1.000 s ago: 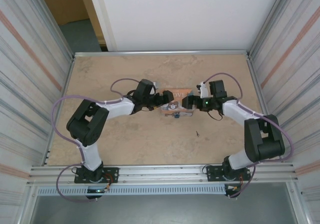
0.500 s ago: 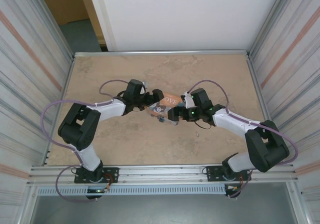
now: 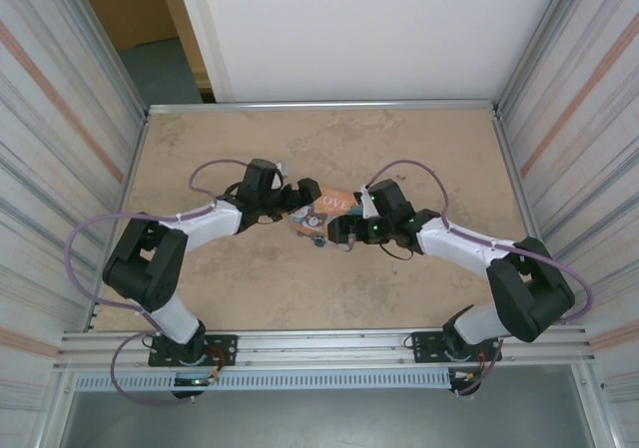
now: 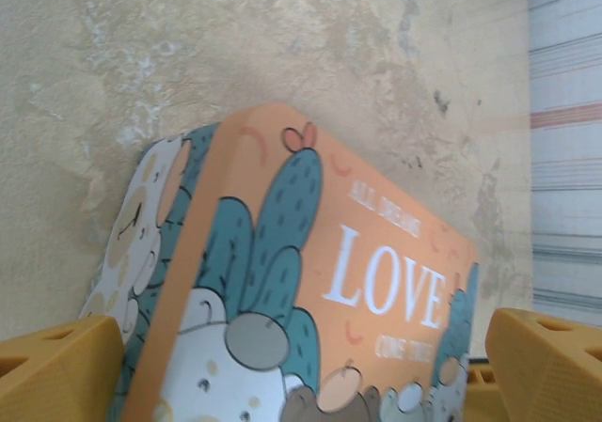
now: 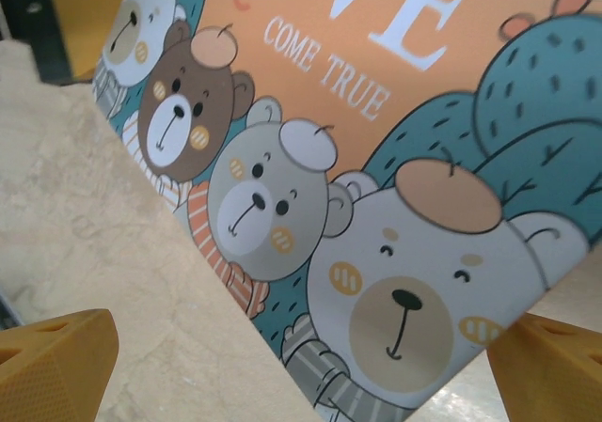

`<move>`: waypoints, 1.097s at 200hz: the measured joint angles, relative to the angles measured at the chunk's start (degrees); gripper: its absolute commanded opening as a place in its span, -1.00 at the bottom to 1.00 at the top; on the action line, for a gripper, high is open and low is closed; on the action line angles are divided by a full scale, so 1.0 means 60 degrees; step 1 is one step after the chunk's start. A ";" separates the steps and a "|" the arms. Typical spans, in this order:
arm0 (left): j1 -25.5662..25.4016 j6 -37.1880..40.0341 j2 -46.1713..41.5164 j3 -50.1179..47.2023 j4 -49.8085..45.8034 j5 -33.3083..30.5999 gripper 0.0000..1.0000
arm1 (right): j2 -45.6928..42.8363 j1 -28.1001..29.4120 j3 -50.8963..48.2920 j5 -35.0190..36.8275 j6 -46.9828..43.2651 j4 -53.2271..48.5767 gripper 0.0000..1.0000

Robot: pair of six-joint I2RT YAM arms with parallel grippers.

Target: Unlock a padlock with a key

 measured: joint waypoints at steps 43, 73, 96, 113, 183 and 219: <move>0.0299 0.0291 -0.0539 0.0091 -0.0401 0.0186 0.97 | -0.0900 -0.0255 0.0106 0.0940 -0.0011 -0.1158 0.98; 0.0612 0.0546 -0.1275 0.0047 -0.0845 0.0131 0.98 | -0.1694 -0.0444 0.0182 0.1541 -0.0025 -0.2248 1.00; 0.0634 0.0918 -0.2426 -0.0240 -0.1304 0.0015 0.97 | -0.2113 -0.0648 0.0200 0.1938 -0.0033 -0.3231 0.90; 0.0634 0.1133 -0.3351 -0.0634 -0.1588 -0.0117 0.97 | -0.2280 -0.0845 0.0200 0.2175 -0.0025 -0.4047 0.81; 0.0634 0.1417 -0.6579 -0.2637 -0.3031 -0.0922 0.97 | -0.2189 -0.1231 0.0200 0.2331 -0.0015 -0.6481 0.29; 0.0634 0.1523 -0.7952 -0.3085 -0.3854 -0.1537 0.97 | -0.1508 -0.1330 0.0200 0.2295 0.0047 -0.6849 0.07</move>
